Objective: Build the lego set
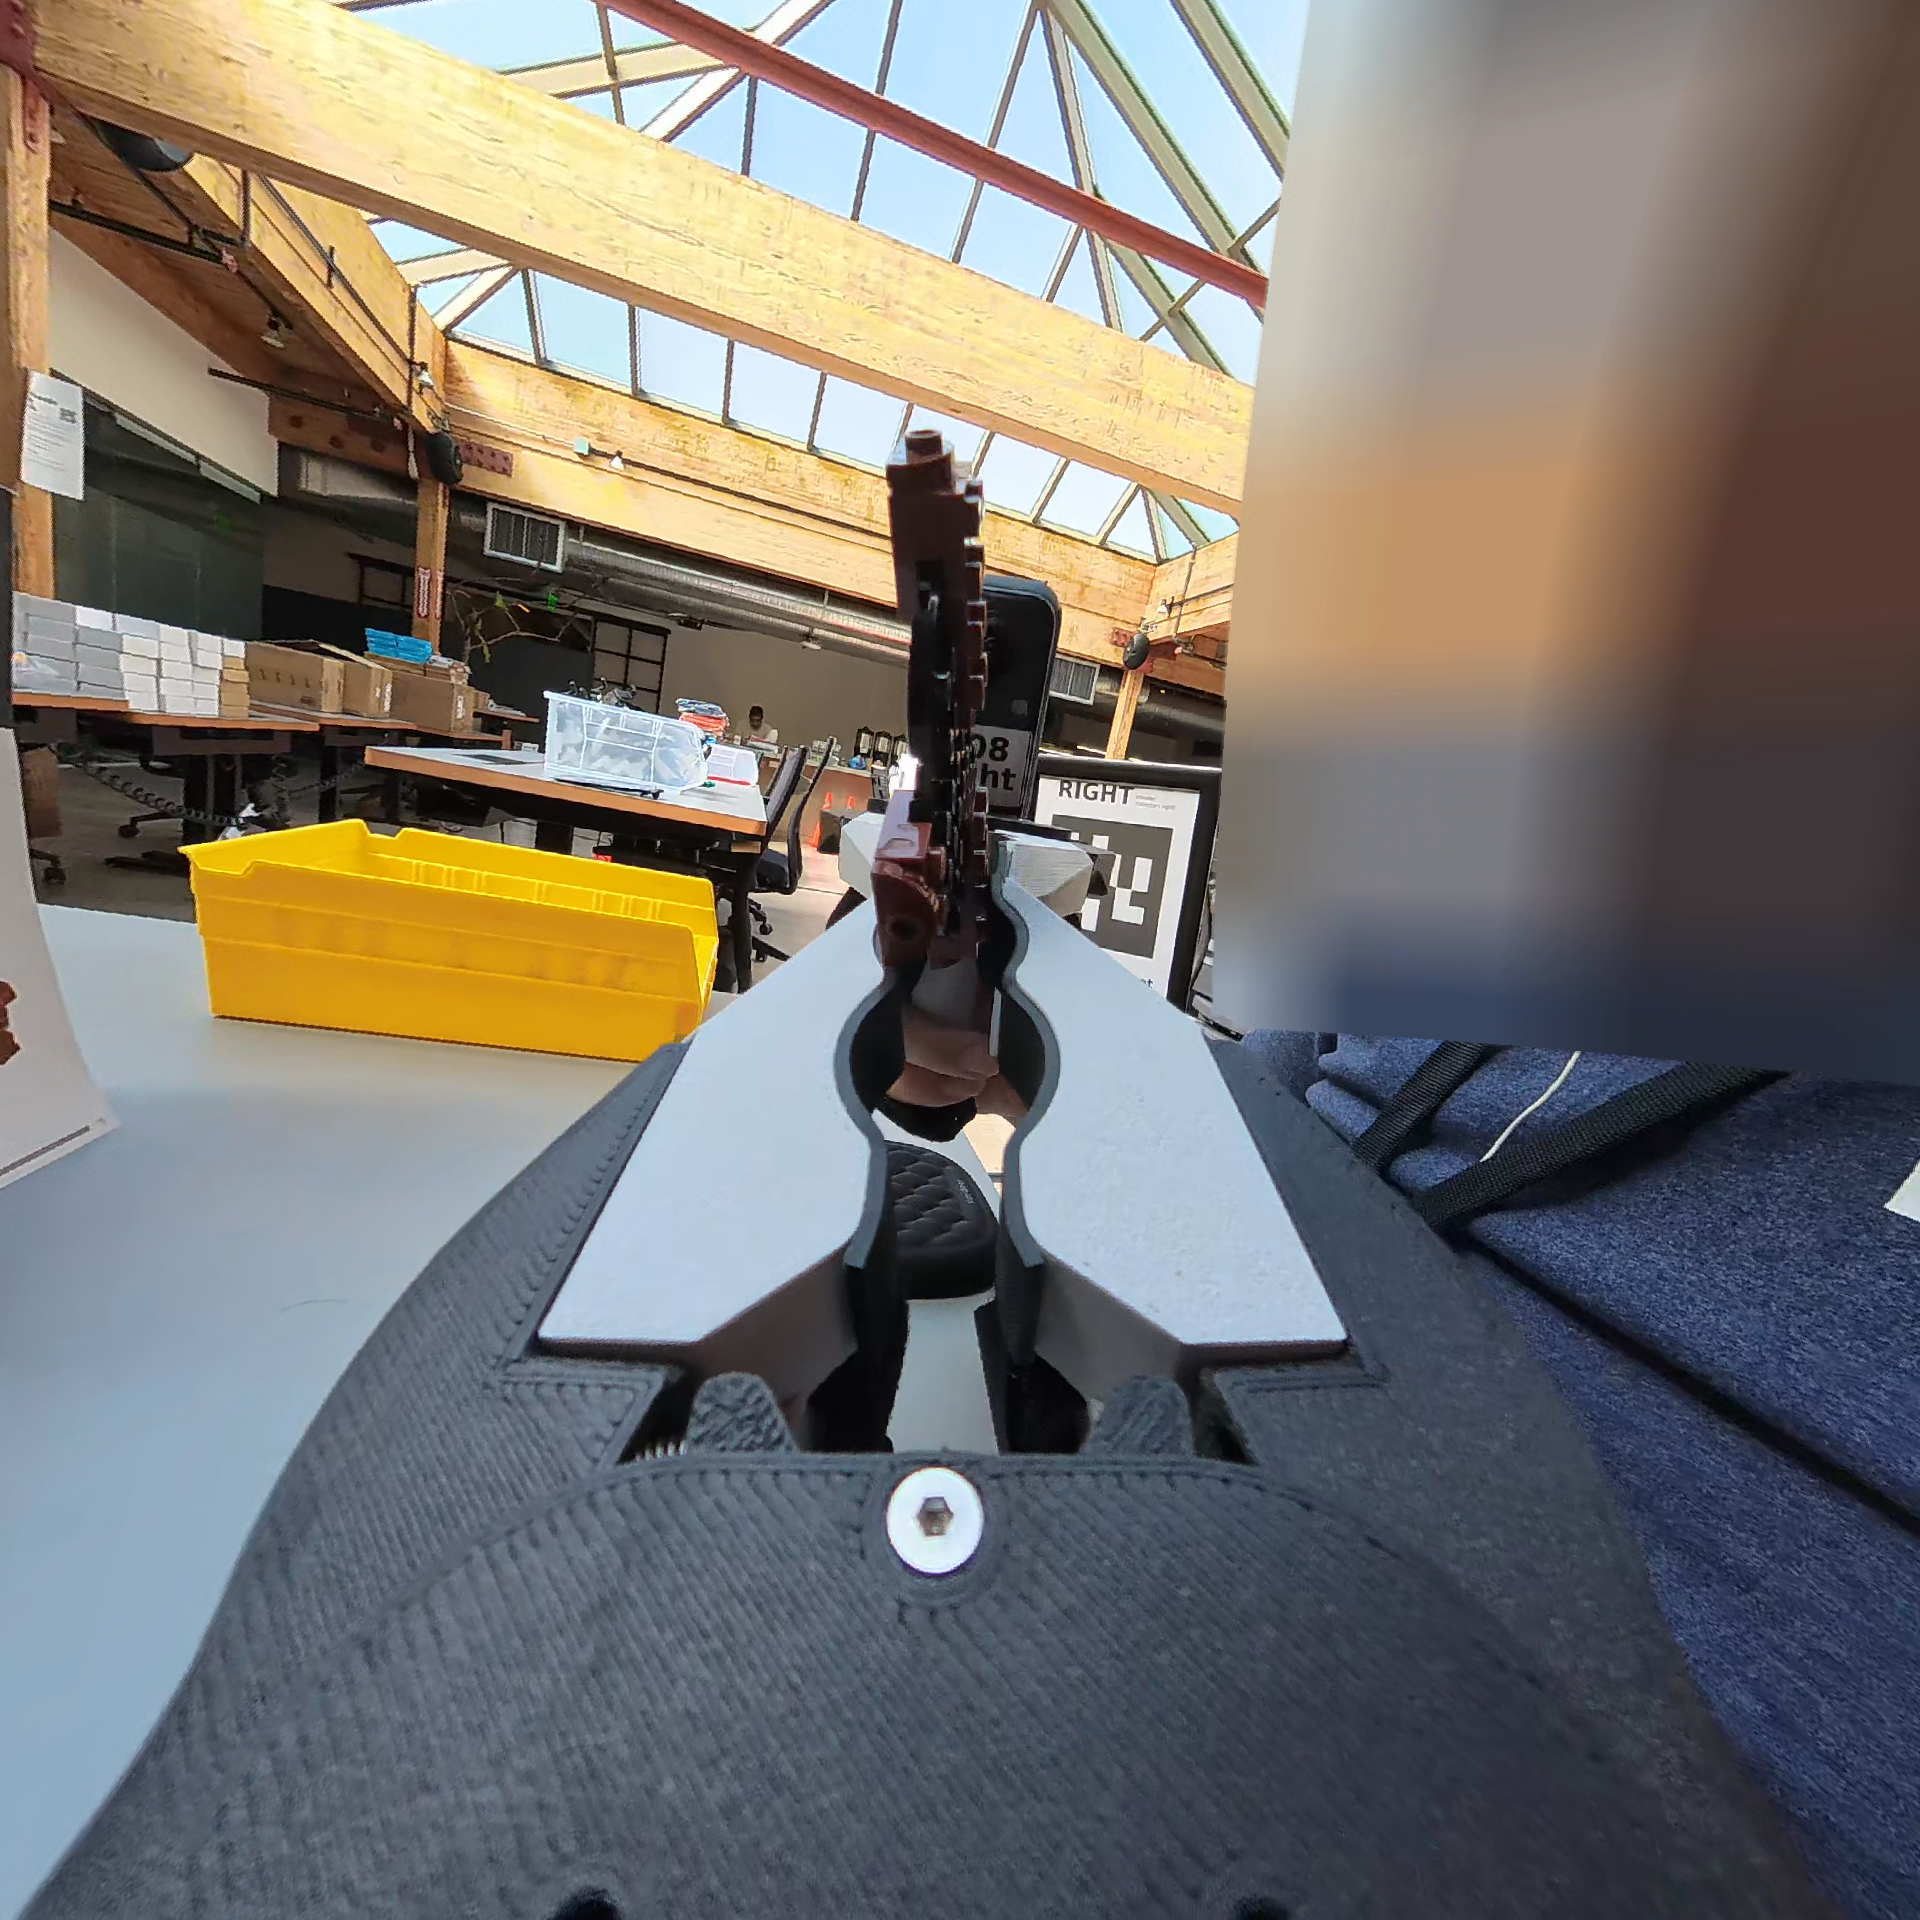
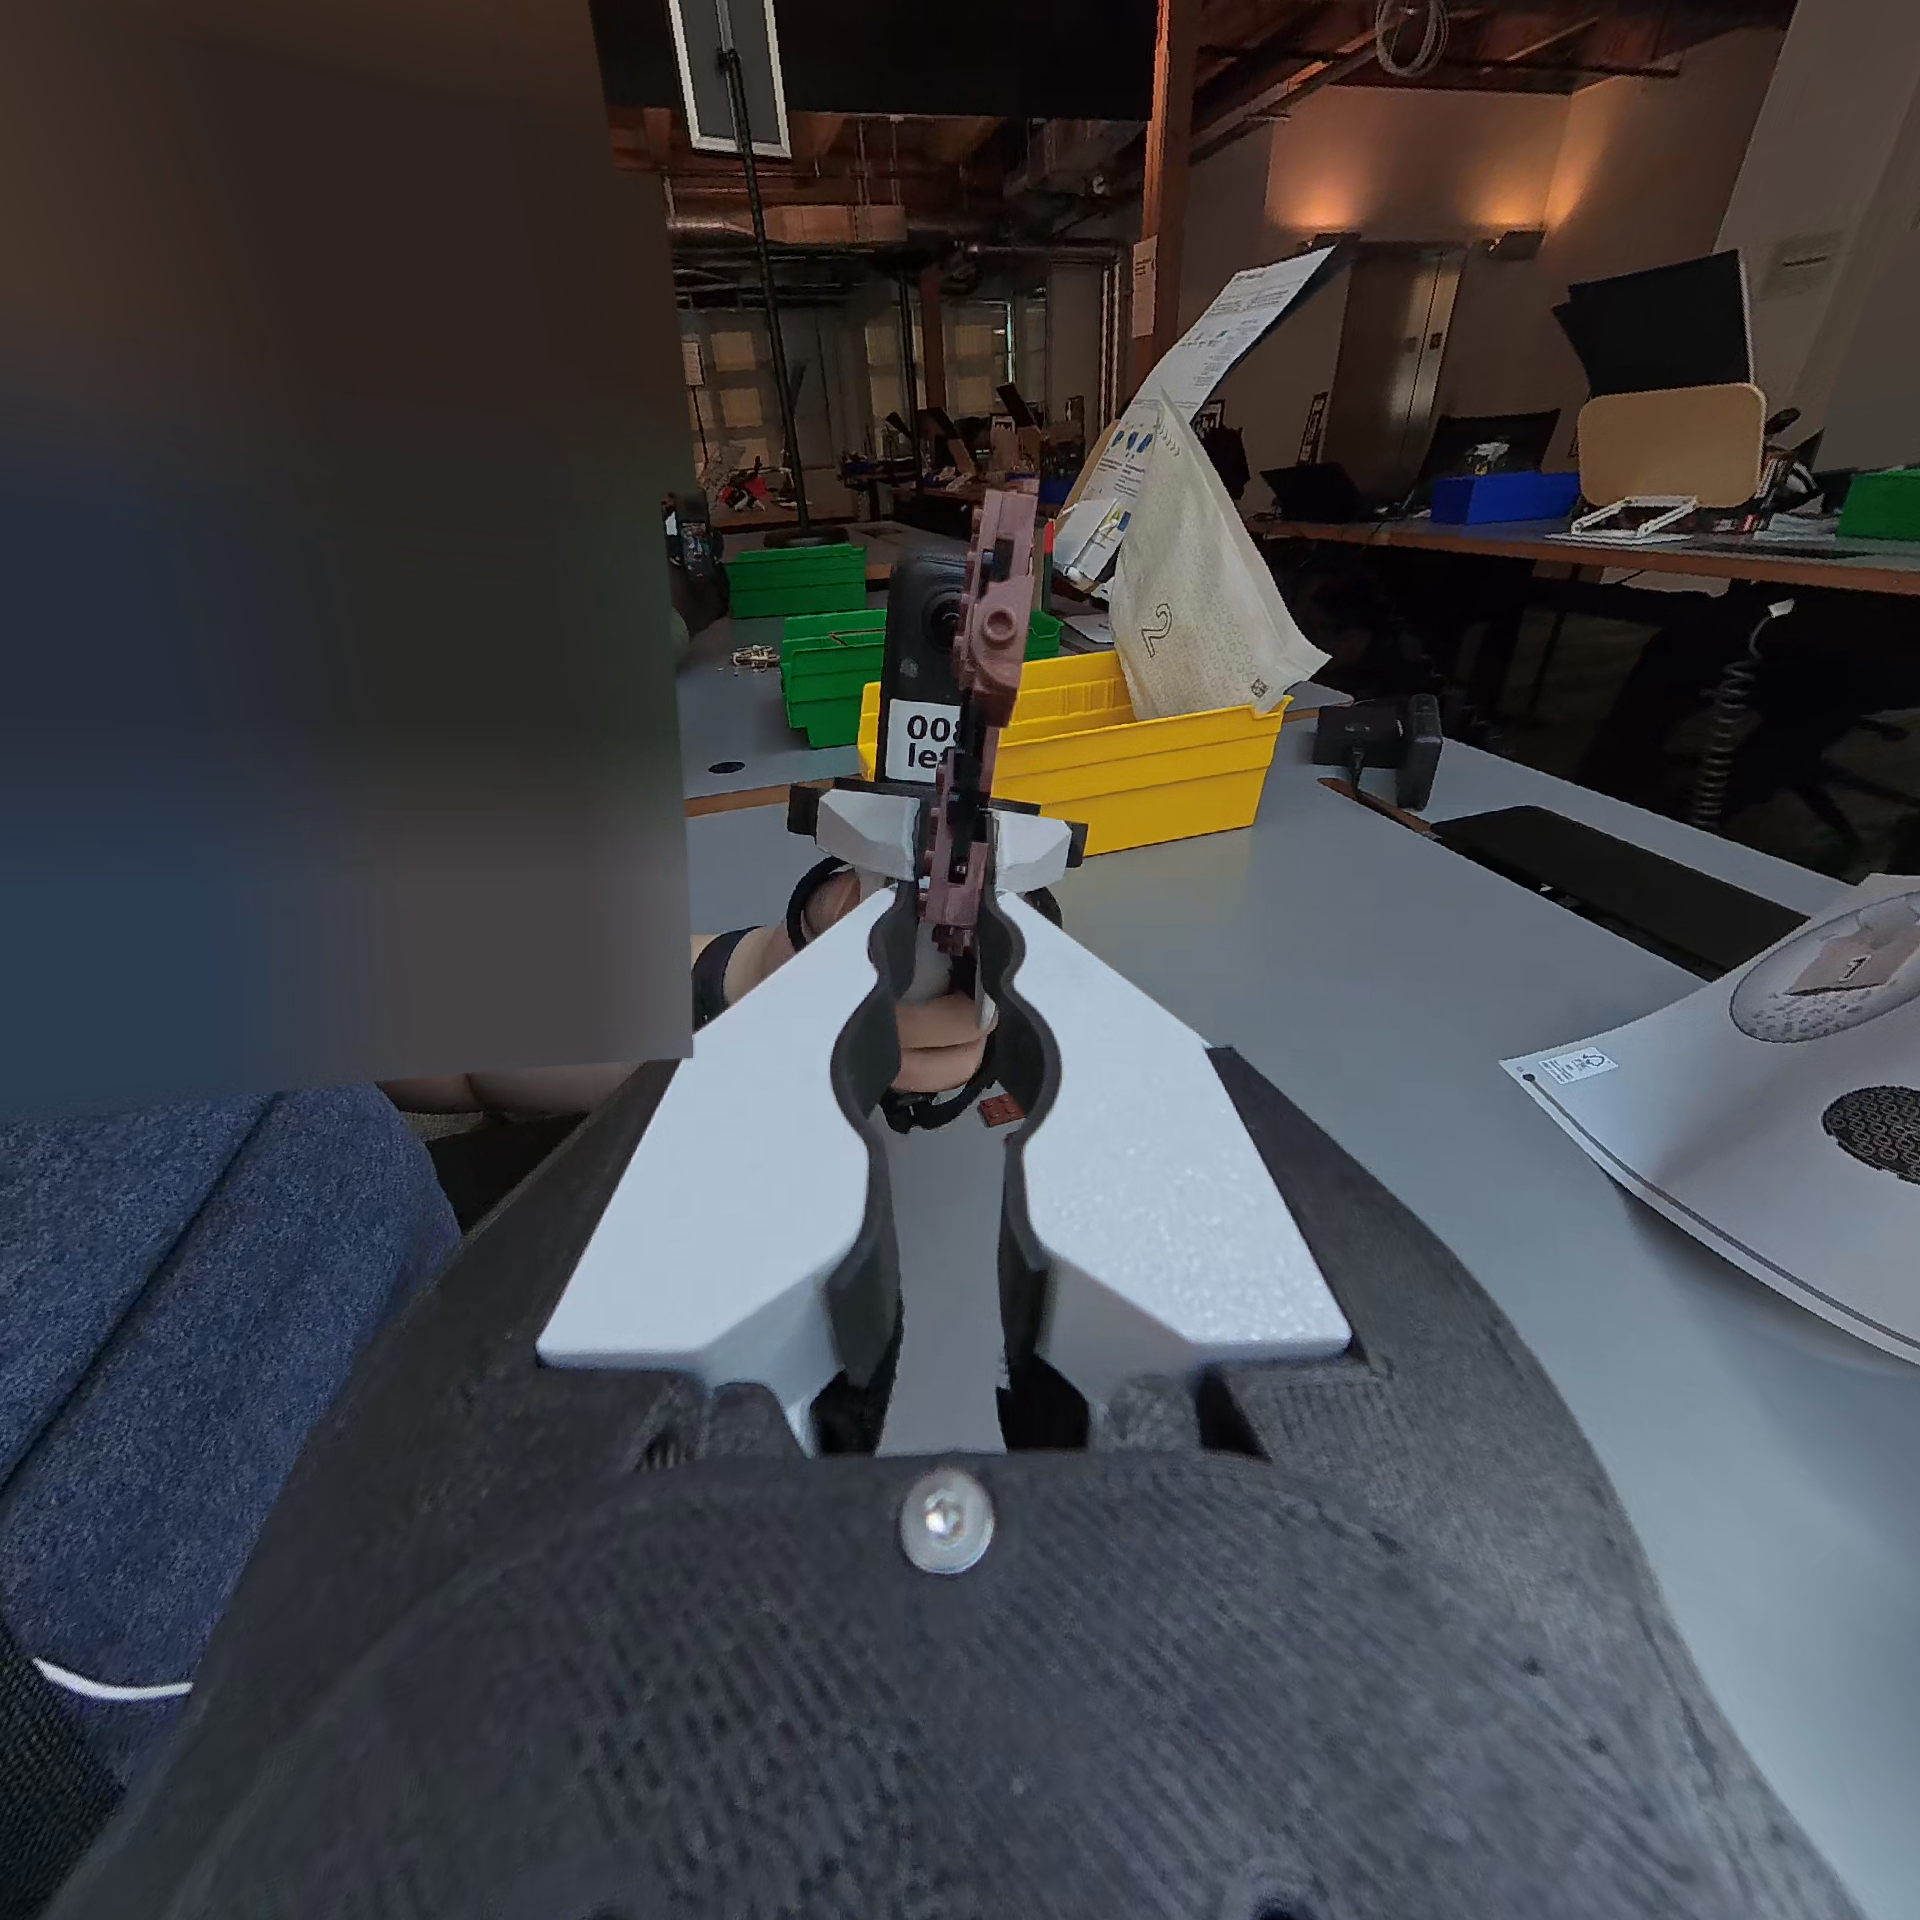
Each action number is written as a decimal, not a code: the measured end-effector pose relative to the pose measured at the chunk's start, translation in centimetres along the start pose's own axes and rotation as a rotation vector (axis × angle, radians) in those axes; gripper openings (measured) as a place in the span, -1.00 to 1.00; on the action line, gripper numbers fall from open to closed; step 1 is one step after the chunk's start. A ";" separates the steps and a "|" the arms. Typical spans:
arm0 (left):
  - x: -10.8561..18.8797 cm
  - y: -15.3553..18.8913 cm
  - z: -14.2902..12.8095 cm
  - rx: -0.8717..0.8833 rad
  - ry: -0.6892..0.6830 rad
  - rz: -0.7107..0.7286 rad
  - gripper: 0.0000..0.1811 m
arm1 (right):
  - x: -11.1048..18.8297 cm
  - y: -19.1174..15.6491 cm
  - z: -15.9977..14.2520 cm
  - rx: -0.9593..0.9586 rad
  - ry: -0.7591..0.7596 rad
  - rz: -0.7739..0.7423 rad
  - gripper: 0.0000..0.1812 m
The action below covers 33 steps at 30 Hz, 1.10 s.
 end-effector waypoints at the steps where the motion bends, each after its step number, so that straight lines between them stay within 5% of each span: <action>1: 0.0 0.0 0.0 0.000 -0.004 0.000 -0.90 | 0.0 0.0 0.0 -0.003 -0.010 0.007 -0.89; 18: 0.0 -0.2 0.0 -0.024 -0.010 0.057 -0.89 | 0.0 1.1 -0.8 -0.175 0.045 0.068 -0.89; 22: 0.2 -0.6 0.0 -0.002 0.007 0.106 -0.73 | 0.7 2.3 -0.7 -0.296 0.155 0.088 -0.89; 33: 0.0 -1.1 -0.6 0.061 -0.006 0.114 -0.90 | -0.3 2.3 -1.8 -0.303 0.181 0.063 -0.89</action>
Point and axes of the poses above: each gripper's, where its closed fingertips meet, x back along the fingers, z out of its top, y = z × x across the jaws, the point moved 8 cm from there along x, back along the fingers, and after that the axes turned 7 degrees about -z, right-handed, at the moved point
